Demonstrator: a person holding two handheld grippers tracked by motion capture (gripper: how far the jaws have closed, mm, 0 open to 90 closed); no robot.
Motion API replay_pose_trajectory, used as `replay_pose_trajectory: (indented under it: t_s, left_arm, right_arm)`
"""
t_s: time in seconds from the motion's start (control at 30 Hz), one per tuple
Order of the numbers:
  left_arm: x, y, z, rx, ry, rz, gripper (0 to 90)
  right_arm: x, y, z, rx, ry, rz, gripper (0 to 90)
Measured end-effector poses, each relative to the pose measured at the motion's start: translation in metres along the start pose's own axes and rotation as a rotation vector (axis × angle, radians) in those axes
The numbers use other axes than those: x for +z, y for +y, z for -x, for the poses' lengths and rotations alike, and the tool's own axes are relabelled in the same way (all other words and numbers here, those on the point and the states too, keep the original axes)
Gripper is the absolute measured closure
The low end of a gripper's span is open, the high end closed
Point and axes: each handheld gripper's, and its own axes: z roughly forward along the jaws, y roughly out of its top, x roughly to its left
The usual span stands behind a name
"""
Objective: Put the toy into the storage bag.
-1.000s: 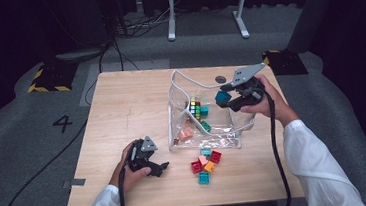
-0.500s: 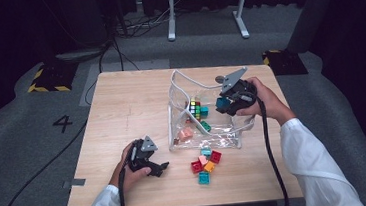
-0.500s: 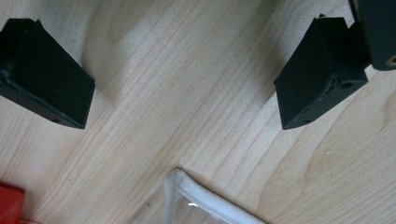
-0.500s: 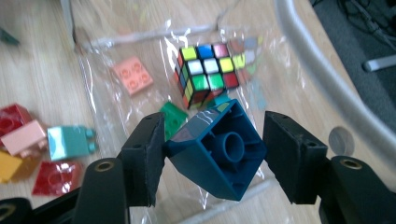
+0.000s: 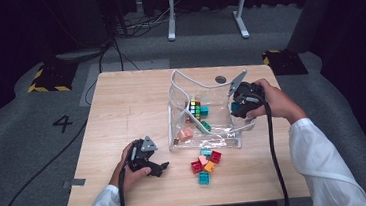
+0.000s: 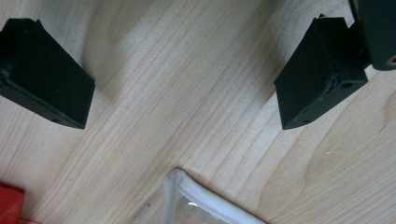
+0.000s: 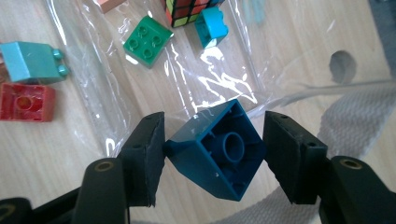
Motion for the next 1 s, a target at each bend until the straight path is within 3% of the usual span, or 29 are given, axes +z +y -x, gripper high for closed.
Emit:
replay_pose_trajectory:
  t_s: [0.2,0.3,0.43,0.5,0.7,0.8,1.0]
  left_arm:
    - [0.0,0.0,0.0,-0.001,0.0,-0.001,4.8]
    - [0.0,0.0,0.0,-0.001,0.0,0.0,4.7]
    - [0.0,0.0,0.0,-0.001,0.0,0.0,4.7]
    - [0.0,0.0,0.0,-0.002,0.002,-0.002,4.8]
    - [0.0,0.0,0.0,-0.001,0.0,-0.001,4.7]
    - [0.0,0.0,0.0,-0.001,0.001,-0.001,4.7]
    - [0.0,0.0,0.0,-0.002,0.001,-0.003,4.7]
  right_arm:
    - [0.0,-0.004,-0.001,0.002,-0.012,-0.009,40.6]
    - [-0.002,-0.006,0.0,0.01,-0.014,0.026,40.5]
    - [-0.008,-0.012,0.001,0.026,-0.014,0.125,39.3]
    - [-0.013,-0.017,-0.001,0.058,-0.001,0.186,39.1]
    - [-0.025,-0.027,-0.002,0.069,-0.011,0.26,34.7]
    - [-0.031,-0.033,-0.005,0.104,-0.001,0.305,32.3]
    - [-0.048,-0.05,-0.012,0.173,-0.013,0.47,27.7]
